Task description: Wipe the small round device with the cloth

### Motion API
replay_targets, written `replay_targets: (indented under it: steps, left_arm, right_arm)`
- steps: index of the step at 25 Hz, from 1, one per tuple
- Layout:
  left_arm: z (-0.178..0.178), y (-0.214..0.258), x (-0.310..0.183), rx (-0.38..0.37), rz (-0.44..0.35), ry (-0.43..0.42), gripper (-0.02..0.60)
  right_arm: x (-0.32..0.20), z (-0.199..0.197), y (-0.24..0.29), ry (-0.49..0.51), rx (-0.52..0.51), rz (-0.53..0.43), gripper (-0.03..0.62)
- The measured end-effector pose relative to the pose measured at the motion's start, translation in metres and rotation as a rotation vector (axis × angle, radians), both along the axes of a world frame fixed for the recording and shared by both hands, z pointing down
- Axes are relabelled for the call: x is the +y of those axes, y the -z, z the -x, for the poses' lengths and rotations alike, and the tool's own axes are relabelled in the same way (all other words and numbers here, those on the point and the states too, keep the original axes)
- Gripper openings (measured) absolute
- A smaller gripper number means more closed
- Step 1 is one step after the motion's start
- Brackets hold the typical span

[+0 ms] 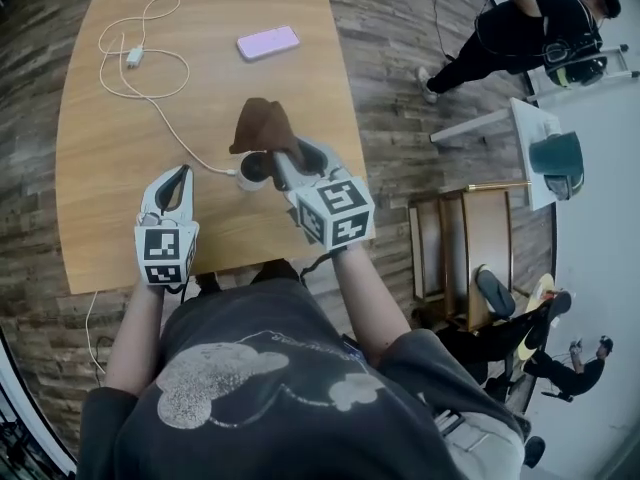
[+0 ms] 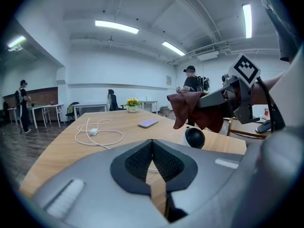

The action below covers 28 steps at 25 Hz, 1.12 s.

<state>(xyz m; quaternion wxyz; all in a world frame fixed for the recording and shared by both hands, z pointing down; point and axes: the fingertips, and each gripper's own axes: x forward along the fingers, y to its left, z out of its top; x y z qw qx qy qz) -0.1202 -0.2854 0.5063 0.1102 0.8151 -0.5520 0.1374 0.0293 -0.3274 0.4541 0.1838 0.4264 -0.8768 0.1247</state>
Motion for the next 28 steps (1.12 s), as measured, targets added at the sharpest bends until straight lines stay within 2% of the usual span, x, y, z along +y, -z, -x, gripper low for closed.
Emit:
replay_targets:
  steps: [5,9,16,28]
  left_arm:
    - [0.021,-0.004,0.016,0.003,0.009,-0.061,0.018]
    - [0.036,-0.008,0.030,-0.012,0.011,-0.096,0.018]
    - [0.043,-0.010,0.046,0.002,0.024,-0.138,0.018]
    - [0.048,-0.017,0.055,0.032,0.048,-0.127,0.018]
  right_arm:
    - [0.029,0.046,-0.010,-0.033,0.002,0.021,0.078]
    - [0.039,0.066,-0.036,-0.138,0.010,0.093,0.078]
    - [0.047,0.064,-0.071,-0.276,0.051,0.183,0.078]
    - [0.069,0.058,-0.118,-0.332,0.122,0.331,0.078]
